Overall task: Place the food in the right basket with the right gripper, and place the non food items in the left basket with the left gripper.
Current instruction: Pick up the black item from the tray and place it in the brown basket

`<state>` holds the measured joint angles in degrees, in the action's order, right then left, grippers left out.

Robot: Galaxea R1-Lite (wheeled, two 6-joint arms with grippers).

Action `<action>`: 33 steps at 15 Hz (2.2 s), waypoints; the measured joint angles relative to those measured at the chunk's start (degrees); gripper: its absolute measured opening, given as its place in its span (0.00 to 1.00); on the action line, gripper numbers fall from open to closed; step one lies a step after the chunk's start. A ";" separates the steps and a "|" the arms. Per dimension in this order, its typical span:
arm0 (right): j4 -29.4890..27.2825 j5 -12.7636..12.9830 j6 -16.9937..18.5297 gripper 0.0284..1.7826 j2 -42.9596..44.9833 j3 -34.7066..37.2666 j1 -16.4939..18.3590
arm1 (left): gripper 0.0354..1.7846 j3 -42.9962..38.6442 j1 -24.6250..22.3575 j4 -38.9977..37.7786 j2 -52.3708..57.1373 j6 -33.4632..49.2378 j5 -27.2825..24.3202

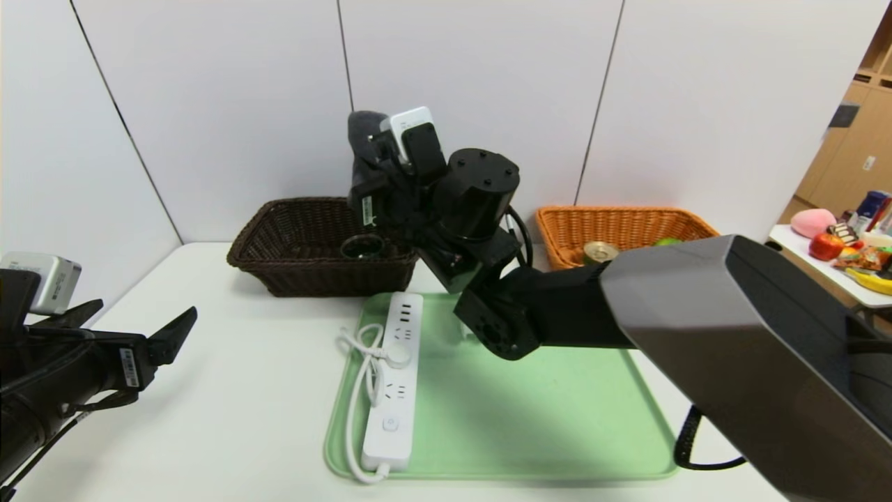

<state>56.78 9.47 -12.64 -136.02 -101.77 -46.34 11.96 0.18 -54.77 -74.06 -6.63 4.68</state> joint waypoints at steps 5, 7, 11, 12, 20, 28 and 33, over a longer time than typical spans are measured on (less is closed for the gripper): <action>-3.95 0.52 -3.54 0.13 -8.79 -9.56 2.57 | 0.94 -0.48 0.00 0.01 -0.11 0.10 0.02; -4.17 0.30 -3.69 0.13 -10.53 -10.08 3.60 | 0.94 -0.52 0.00 0.00 -0.20 0.13 0.00; -5.35 0.33 -3.69 0.13 -11.86 -10.39 4.80 | 0.94 -0.46 0.00 0.00 -0.35 0.10 0.02; -5.24 0.33 -3.72 0.13 -11.96 -10.39 4.96 | 0.94 -0.46 0.04 0.00 -0.39 0.07 0.00; -4.85 0.59 -3.72 0.23 -12.00 -10.39 4.96 | 0.94 -0.41 0.06 0.00 -0.44 0.10 0.02; -2.44 0.30 -3.54 0.70 -11.22 -10.39 4.56 | 0.94 -0.46 0.04 -0.02 -0.28 0.10 0.02; -2.18 0.33 -3.43 0.82 -9.73 -10.39 4.41 | 0.94 -0.46 0.04 -0.07 -0.09 0.10 0.05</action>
<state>54.60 9.80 -16.07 -145.75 -112.15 -41.92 11.50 0.22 -54.85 -74.14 -6.53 4.73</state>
